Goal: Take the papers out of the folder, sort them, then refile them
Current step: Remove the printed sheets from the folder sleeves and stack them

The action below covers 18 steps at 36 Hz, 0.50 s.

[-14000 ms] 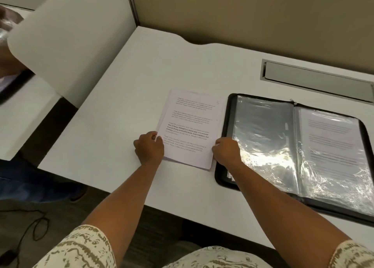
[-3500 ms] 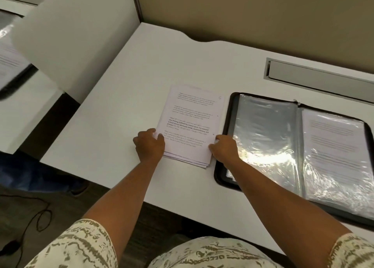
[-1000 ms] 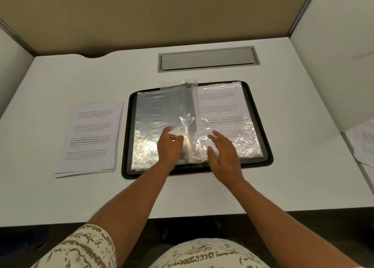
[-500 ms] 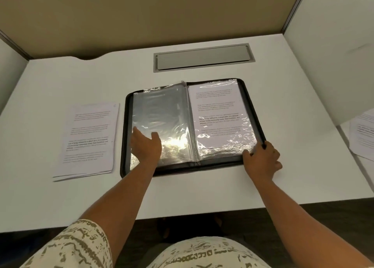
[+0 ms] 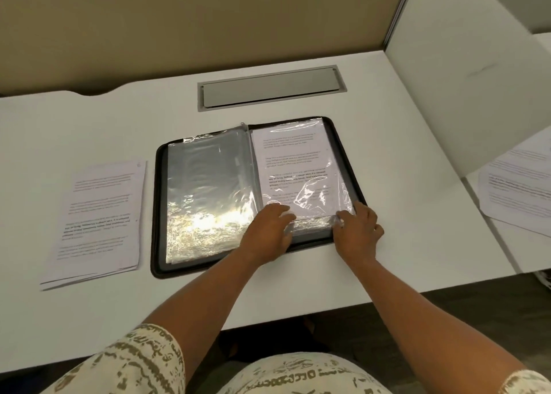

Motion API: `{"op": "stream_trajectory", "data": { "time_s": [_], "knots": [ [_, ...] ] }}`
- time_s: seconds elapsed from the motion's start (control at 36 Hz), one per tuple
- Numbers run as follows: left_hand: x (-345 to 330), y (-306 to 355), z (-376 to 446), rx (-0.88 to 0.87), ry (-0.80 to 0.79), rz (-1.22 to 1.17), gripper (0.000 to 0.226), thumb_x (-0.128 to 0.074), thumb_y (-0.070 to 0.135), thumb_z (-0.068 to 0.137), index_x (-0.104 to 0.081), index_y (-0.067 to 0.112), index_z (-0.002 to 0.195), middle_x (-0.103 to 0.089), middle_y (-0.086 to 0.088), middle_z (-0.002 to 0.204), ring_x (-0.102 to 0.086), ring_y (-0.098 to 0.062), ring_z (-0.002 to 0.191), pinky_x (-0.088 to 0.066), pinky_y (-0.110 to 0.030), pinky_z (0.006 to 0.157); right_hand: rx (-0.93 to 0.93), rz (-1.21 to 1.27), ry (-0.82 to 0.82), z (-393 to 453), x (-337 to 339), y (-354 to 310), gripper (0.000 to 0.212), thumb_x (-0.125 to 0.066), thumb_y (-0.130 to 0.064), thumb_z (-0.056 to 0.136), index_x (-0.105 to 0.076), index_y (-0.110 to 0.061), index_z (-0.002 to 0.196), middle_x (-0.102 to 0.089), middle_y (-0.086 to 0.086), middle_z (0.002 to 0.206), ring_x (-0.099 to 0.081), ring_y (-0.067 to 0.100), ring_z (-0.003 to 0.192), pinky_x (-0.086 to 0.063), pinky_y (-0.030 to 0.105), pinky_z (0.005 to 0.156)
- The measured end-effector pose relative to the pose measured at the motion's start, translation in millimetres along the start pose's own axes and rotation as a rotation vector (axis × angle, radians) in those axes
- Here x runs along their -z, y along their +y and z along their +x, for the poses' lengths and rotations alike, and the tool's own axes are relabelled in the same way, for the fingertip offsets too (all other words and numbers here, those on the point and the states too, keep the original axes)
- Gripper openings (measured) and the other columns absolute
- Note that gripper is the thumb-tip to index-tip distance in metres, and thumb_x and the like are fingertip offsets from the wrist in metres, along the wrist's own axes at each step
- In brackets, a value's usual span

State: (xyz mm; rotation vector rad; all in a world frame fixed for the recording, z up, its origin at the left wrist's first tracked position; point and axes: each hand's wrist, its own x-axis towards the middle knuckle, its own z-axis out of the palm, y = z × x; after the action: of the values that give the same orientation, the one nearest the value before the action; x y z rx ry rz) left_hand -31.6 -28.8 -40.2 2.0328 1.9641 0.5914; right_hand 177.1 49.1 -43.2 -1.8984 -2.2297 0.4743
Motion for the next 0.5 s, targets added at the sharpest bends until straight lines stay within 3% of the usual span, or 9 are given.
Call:
{"op": "stream_trajectory", "data": {
  "time_s": [0.11,0.22,0.28,0.33,0.39,0.5],
  "knots": [
    [-4.1,15.7,5.2,0.076,-0.137,0.048,0.057,-0.071,0.043,0.084,-0.058,0.02,0.135,-0.051,-0.005,0.14,-0.042,-0.026,0.13,-0.038,-0.041,0.107,0.046,0.195,0.056,4.1,1.1,-0.3,0.015,-0.069,-0.016,0.089,-0.076,-0.018,0.101,-0.057,0.007,0.136,-0.051,0.033,0.125,-0.044,0.045,0.098],
    [-3.3,22.7,11.4,0.11,-0.074,0.094,0.04,-0.066,0.034,0.088,-0.065,0.019,0.125,-0.06,-0.002,0.118,-0.051,-0.024,0.111,-0.046,-0.037,0.092,0.049,0.474,0.045,2.9,10.8,1.3,0.02,-0.067,-0.012,0.092,-0.072,-0.009,0.112,-0.059,0.009,0.125,-0.057,0.024,0.114,-0.045,0.029,0.093],
    [-3.1,24.7,13.8,0.127,-0.057,0.091,0.027,-0.061,0.031,0.091,-0.069,0.018,0.114,-0.063,0.0,0.107,-0.052,-0.022,0.104,-0.05,-0.038,0.083,0.021,0.575,0.01,1.0,17.4,2.1,0.015,-0.064,-0.019,0.096,-0.068,-0.016,0.11,-0.058,0.002,0.115,-0.058,0.017,0.104,-0.049,0.029,0.089],
    [-1.9,27.1,16.0,0.17,-0.054,0.073,0.022,-0.055,0.03,0.095,-0.069,0.019,0.108,-0.063,0.003,0.102,-0.053,-0.019,0.1,-0.052,-0.037,0.075,-0.01,0.653,-0.011,-0.5,23.5,3.6,0.01,-0.058,-0.029,0.099,-0.063,-0.024,0.107,-0.057,-0.004,0.107,-0.056,0.011,0.097,-0.046,0.019,0.079],
    [-0.7,29.9,17.5,0.21,-0.047,0.048,0.019,-0.053,0.029,0.097,-0.067,0.019,0.104,-0.061,0.004,0.1,-0.054,-0.017,0.095,-0.051,-0.035,0.071,-0.096,0.741,-0.037,-2.8,29.8,3.8,0.028,-0.058,-0.032,0.101,-0.06,-0.018,0.125,-0.058,-0.005,0.117,-0.057,0.01,0.104,-0.043,0.005,0.072],
    [2.0,33.2,18.8,0.299,-0.016,-0.046,0.014,-0.054,0.026,0.096,-0.065,0.019,0.097,-0.061,0.003,0.095,-0.058,-0.018,0.083,-0.049,-0.034,0.069,-0.17,0.896,-0.105,-10.1,33.8,2.0,0.053,-0.069,-0.025,0.095,-0.046,-0.023,0.143,-0.055,-0.009,0.124,-0.063,0.002,0.1,-0.047,0.002,0.069]
  ]
}}
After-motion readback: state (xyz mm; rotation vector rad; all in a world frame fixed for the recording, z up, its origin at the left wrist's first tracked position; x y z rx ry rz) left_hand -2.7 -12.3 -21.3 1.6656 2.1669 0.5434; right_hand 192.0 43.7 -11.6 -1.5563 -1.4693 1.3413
